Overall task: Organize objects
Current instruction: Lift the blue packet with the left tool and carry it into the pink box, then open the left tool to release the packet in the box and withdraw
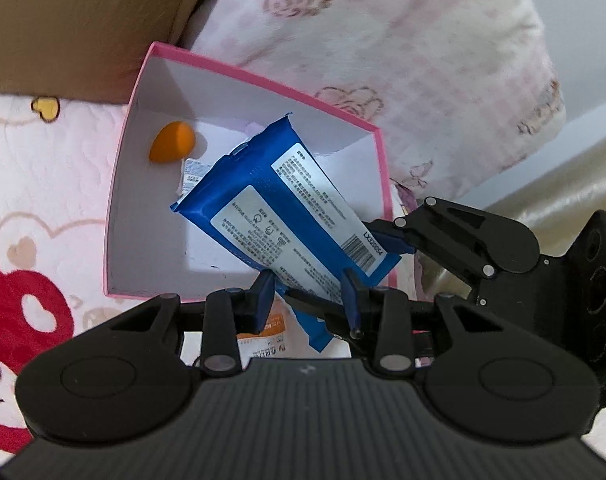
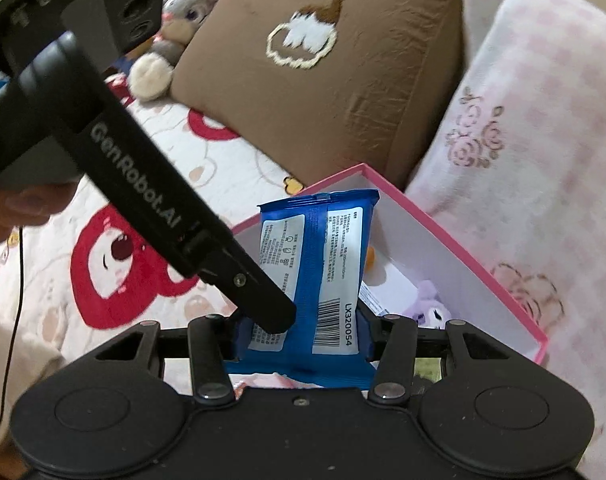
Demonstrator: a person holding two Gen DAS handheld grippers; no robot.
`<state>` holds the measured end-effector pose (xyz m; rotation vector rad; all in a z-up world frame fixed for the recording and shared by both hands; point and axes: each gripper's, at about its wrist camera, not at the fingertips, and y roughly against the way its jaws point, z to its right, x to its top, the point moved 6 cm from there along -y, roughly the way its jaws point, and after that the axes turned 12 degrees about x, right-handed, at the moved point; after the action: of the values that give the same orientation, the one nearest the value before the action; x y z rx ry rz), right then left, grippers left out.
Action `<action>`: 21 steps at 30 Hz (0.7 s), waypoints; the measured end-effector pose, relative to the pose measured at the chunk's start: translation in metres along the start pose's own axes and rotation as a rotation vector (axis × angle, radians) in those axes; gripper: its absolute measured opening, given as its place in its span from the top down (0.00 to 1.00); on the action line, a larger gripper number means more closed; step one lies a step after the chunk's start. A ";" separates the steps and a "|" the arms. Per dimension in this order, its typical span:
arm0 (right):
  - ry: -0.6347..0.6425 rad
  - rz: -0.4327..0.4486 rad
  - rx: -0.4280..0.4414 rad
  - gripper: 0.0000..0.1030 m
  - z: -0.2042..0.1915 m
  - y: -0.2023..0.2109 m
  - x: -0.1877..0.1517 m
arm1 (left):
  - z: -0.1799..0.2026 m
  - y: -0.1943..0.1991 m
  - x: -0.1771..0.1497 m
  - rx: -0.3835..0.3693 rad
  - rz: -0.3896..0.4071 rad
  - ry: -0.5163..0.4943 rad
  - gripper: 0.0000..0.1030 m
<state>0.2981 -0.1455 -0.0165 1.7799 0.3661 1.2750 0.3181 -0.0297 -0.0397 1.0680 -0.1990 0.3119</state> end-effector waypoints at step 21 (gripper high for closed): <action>0.103 -0.320 0.261 0.48 0.056 -0.092 -0.029 | -0.020 -0.081 0.027 0.065 -0.068 0.060 0.67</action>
<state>0.3575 -0.1406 -0.1106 1.7826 0.8739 1.1298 0.3719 -0.0441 -0.1079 1.1252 -0.0995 0.2903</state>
